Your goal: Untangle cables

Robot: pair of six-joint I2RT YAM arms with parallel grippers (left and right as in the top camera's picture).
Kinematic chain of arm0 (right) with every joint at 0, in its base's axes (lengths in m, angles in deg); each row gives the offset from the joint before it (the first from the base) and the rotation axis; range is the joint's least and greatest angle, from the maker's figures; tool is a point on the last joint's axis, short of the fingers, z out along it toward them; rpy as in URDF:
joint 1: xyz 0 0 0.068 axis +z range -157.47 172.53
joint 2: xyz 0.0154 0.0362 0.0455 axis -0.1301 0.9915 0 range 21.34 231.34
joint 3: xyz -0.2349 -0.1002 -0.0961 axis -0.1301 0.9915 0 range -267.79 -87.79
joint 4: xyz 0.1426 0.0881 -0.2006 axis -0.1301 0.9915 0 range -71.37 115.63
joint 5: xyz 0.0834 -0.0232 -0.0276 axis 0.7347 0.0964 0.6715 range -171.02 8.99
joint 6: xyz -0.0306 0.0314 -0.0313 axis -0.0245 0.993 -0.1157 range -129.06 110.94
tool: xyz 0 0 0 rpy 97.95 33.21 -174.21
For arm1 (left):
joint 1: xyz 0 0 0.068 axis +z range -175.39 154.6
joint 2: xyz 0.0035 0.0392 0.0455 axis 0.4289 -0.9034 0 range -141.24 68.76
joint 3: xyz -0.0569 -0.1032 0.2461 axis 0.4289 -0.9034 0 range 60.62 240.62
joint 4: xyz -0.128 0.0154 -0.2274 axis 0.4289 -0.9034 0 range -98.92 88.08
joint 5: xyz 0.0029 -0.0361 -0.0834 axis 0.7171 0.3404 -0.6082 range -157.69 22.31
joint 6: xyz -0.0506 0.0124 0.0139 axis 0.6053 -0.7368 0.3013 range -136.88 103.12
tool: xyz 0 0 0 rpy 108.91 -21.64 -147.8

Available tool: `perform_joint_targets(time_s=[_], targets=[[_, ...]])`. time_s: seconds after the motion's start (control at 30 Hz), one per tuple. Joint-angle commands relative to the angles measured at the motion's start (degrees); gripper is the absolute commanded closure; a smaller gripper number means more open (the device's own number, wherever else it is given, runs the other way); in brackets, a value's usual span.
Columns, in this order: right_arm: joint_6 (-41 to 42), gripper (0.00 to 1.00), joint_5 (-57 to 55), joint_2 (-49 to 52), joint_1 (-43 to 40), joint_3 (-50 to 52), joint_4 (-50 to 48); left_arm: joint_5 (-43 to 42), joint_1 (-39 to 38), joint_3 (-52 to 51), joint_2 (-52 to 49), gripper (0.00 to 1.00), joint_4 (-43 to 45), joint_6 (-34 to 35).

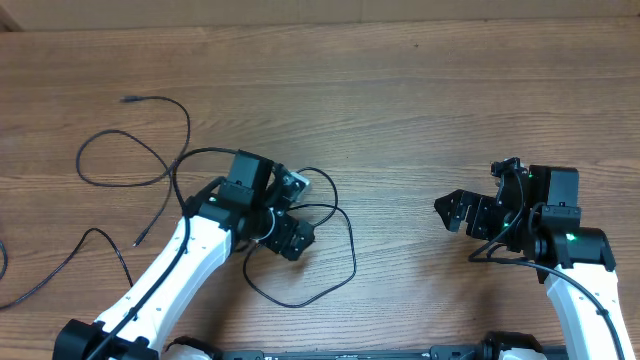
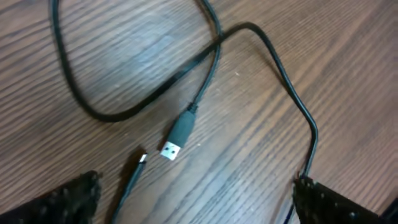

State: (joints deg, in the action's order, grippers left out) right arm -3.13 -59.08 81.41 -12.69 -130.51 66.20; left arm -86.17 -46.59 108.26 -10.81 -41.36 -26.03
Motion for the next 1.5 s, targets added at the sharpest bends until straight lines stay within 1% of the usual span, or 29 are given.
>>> perform_joint_targets(time_s=[0.0,0.03,0.07,0.17,0.27,0.4,0.57,0.67,0.73,0.77,0.8,0.87,0.93,1.07,1.13,1.23,1.33,1.47], targets=[[-0.4,0.0,-1.7,-0.2,-0.1,-0.1,-0.5,0.9,-3.2,3.2,0.8,0.0,-0.1,-0.7],[-0.4,0.0,-1.7,-0.2,-0.1,-0.1,-0.5,1.9,-3.7,3.9,0.8,0.0,-0.1,-1.6],[-0.4,0.0,-1.7,-0.2,-0.1,-0.1,-0.5,3.9,-4.5,5.1,0.8,0.0,0.3,-4.1],[-0.2,0.0,-1.7,-0.2,-0.1,-0.1,-0.1,6.6,-5.1,5.2,0.5,0.0,4.7,-9.6],[-0.2,0.0,-1.7,-0.2,-0.1,-0.1,-0.1,6.9,-5.1,5.2,-1.0,0.0,9.3,-12.3],[0.0,0.0,-1.6,-0.2,-0.1,-0.1,-0.1,6.8,-5.1,5.2,-5.4,0.0,11.6,-14.9],[0.0,0.0,-1.3,-0.2,-0.1,-0.1,-0.5,0.9,-5.6,5.2,-12.2,0.0,7.0,-14.5],[0.0,0.0,-1.3,-0.2,-0.1,-0.1,-0.5,-0.7,-5.6,5.2,-13.0,0.0,3.8,-14.5],[0.0,0.0,-1.3,-0.2,-0.1,-0.1,-0.7,-4.9,-5.6,5.4,-12.9,0.05,1.7,-14.7],[0.0,0.0,-1.3,-0.2,-0.1,-0.1,-0.8,-8.5,-5.6,5.8,-12.9,0.07,0.0,-14.7],[0.0,0.0,-1.3,-0.2,-0.1,-0.1,-0.9,-12.5,-5.8,6.5,-12.9,0.13,-2.7,-14.6],[0.0,0.0,-1.3,-0.2,-0.1,-0.1,-0.9,-14.9,-6.4,7.0,-12.9,0.19,-6.0,-14.7],[0.0,0.0,-1.3,-0.2,-0.1,-0.1,-0.8,-14.6,-7.9,7.0,-12.9,0.22,-9.2,-14.8],[0.0,0.0,-1.3,-0.2,-0.1,-0.1,-1.0,-11.8,-11.4,7.0,-12.9,0.22,-11.3,-14.9],[0.0,0.0,-1.3,-0.2,-0.1,-0.1,-1.0,-9.5,-13.2,7.0,-12.9,0.18,-11.1,-14.9],[0.0,0.0,-1.3,-0.2,-0.1,-0.1,-0.9,-5.1,-15.8,6.9,-13.0,0.16,-11.3,-14.8],[0.0,0.0,-1.3,-0.2,-0.1,-0.1,-0.8,-3.9,-16.7,6.7,-13.0,0.16,-11.7,-14.6],[0.0,0.0,-1.3,-0.2,-0.1,-0.1,-0.7,-3.8,-17.2,6.1,-13.0,0.12,-12.0,-14.4]])
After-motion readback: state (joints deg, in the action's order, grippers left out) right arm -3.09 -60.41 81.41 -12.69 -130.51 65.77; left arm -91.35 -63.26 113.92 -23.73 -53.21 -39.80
